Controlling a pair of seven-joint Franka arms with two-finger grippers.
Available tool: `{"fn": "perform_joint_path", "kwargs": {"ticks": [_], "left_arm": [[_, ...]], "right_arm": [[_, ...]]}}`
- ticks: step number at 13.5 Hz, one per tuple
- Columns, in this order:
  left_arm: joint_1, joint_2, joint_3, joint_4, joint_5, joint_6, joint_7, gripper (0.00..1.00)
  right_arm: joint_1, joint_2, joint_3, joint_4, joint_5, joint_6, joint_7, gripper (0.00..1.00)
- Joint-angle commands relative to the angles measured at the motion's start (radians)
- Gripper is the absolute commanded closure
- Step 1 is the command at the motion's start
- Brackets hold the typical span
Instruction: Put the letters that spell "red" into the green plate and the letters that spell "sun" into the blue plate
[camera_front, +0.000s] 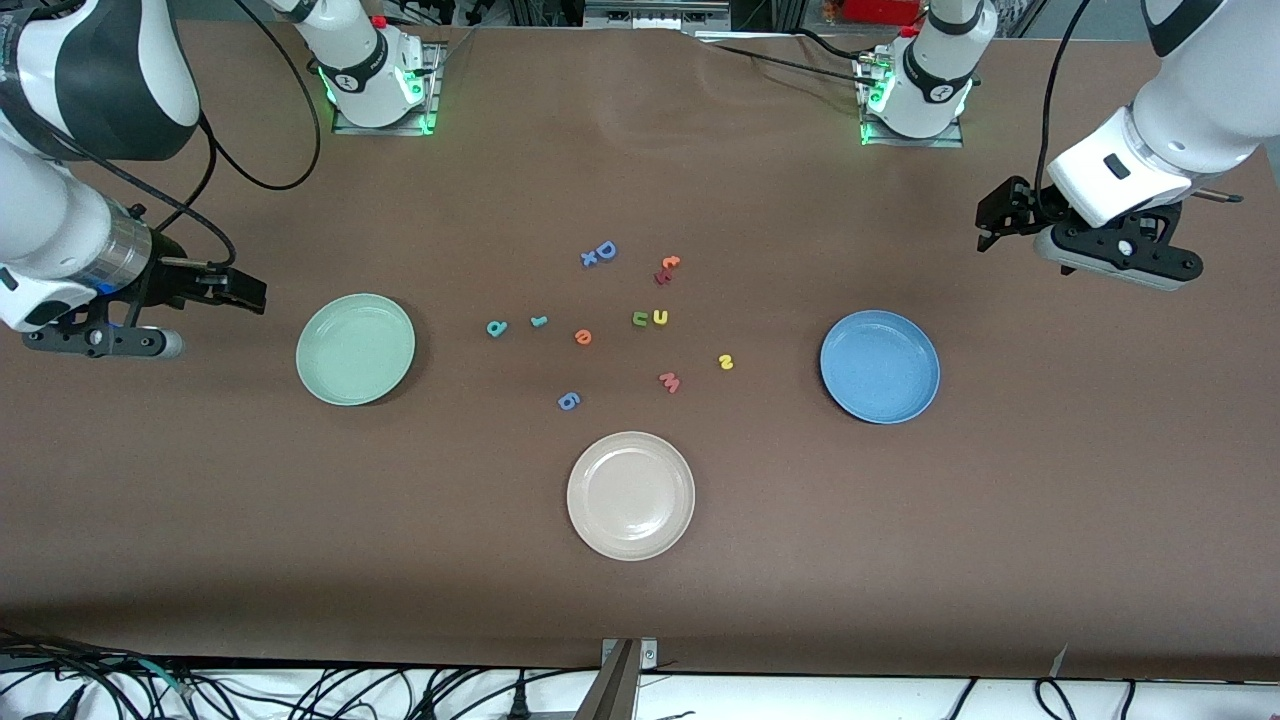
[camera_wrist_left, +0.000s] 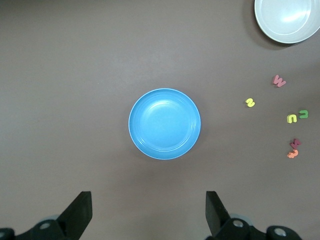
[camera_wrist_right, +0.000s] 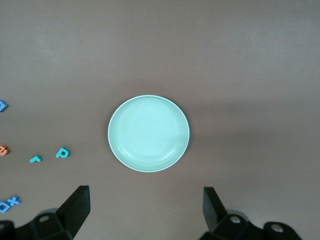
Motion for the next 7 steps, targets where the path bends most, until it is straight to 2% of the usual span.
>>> {"fn": "perform_joint_path", "kwargs": {"ticks": [1,7], "left_arm": [[0.005,0.000,-0.003,0.004,-0.015,-0.007,0.000,0.00],[0.005,-0.005,-0.006,0.004,-0.015,-0.007,0.000,0.00]], "right_arm": [[0.001,-0.008,0.001,0.009,0.002,-0.019,-0.006,0.00],[0.001,-0.008,0.001,0.009,0.002,-0.019,-0.006,0.00]]}}
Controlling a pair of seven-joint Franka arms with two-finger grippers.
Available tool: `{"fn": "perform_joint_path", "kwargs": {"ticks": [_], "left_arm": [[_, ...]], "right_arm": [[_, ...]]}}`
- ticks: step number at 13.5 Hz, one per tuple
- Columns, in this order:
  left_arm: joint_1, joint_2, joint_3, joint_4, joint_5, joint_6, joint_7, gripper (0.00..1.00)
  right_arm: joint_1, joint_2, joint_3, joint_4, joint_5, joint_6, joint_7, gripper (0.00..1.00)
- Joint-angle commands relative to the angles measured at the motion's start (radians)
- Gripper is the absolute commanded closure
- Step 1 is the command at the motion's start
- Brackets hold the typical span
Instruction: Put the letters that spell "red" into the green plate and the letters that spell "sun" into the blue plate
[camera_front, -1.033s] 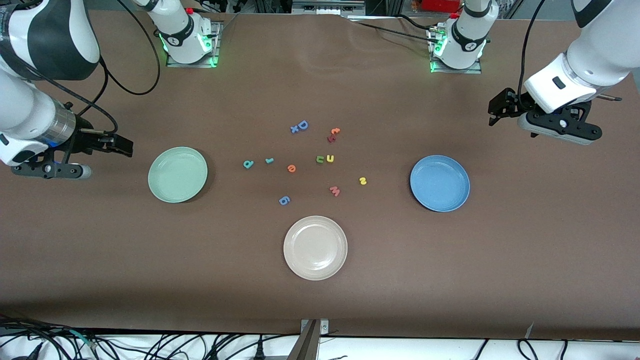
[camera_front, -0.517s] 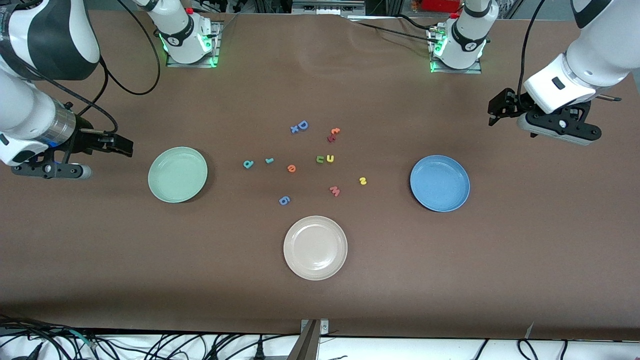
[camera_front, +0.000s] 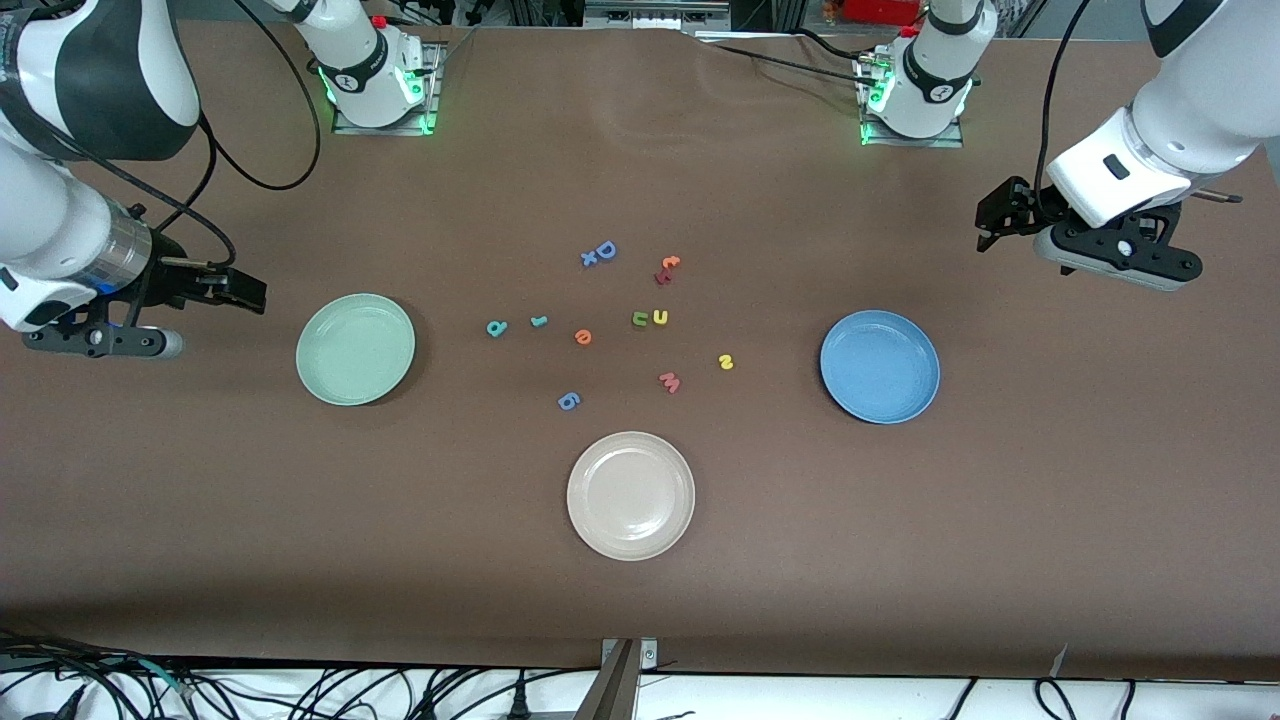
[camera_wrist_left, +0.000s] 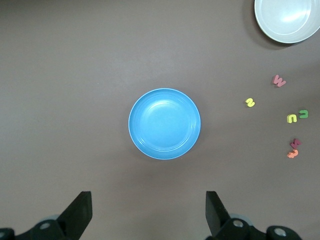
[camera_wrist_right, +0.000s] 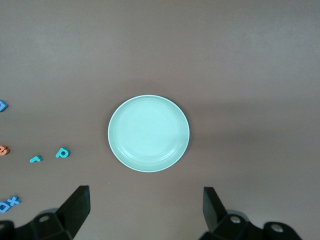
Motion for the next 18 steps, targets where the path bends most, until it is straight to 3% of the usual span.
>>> {"fn": "perform_joint_path", "kwargs": {"ticks": [1,18], "left_arm": [[0.005,-0.005,-0.005,0.004,-0.015,-0.007,0.000,0.00],[0.006,-0.001,-0.004,-0.015,-0.015,-0.003,0.004,0.00]], "right_arm": [[0.001,-0.008,0.001,0.009,0.002,-0.019,-0.006,0.00],[0.001,-0.010,0.001,0.006,0.002,-0.021,-0.006,0.00]]}}
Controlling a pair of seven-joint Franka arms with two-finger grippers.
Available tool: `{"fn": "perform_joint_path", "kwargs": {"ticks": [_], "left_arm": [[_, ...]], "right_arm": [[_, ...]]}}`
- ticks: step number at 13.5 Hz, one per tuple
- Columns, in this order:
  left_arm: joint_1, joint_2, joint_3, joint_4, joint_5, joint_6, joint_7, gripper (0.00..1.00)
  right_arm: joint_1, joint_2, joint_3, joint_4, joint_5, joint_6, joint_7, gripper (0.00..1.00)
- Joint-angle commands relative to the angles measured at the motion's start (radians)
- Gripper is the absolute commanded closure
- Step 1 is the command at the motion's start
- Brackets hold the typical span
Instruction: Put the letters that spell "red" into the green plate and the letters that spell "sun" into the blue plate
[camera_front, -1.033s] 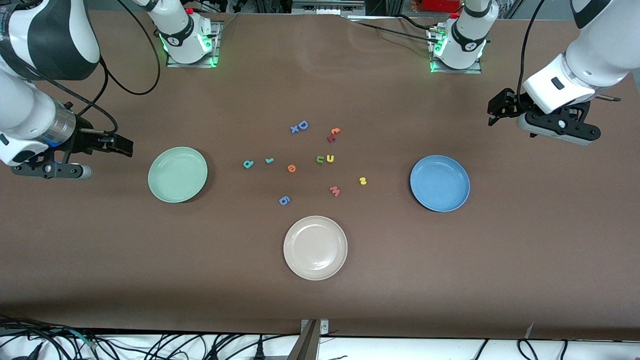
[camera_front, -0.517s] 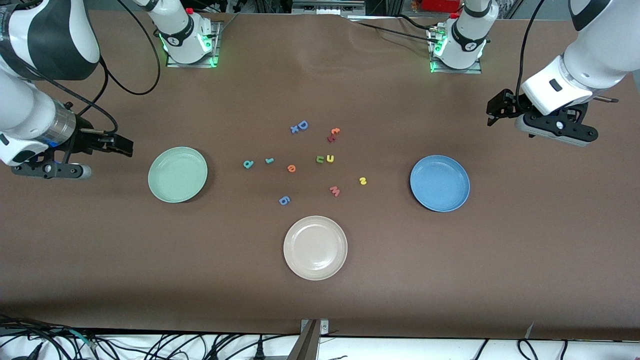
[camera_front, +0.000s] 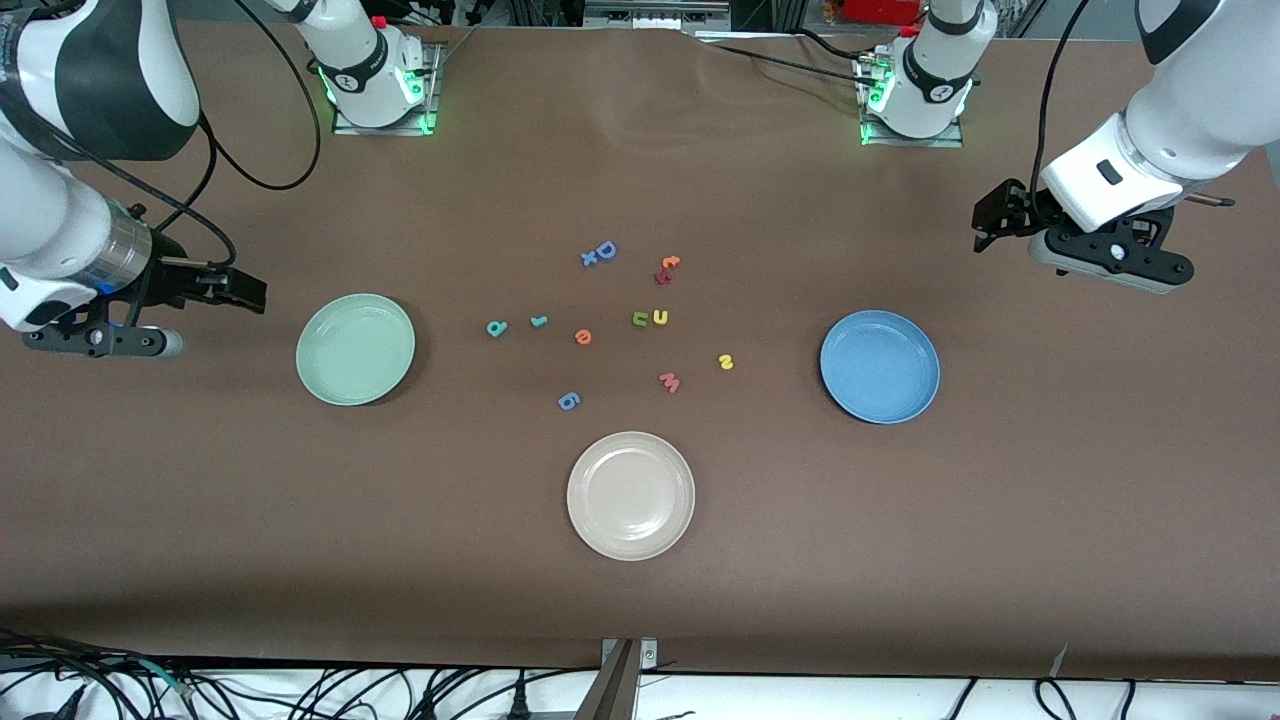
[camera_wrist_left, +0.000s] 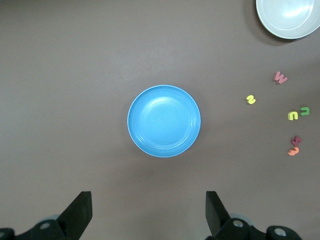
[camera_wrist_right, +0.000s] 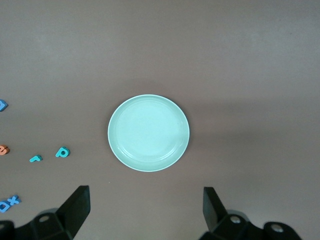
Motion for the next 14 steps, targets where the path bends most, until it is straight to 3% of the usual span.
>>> {"fn": "perform_joint_path", "kwargs": {"ticks": [1,6,10,14], "left_arm": [[0.006,-0.004,-0.001,-0.004,-0.015,-0.003,0.003,0.00],[-0.013,0.051,-0.009,0.014,-0.012,-0.021,0.007,0.00],[-0.062,0.175,-0.030,0.019,-0.012,-0.005,-0.005,0.00],[-0.141,0.301,-0.033,0.028,-0.009,0.202,-0.034,0.00]], "right_arm": [[0.001,-0.010,0.001,0.006,0.002,-0.019,-0.006,0.00],[0.003,-0.010,0.003,0.003,0.002,-0.019,0.000,0.00],[0.015,0.002,0.006,0.000,0.002,-0.016,0.027,0.00],[0.026,0.012,0.008,-0.011,0.004,-0.008,0.058,0.00]]}}
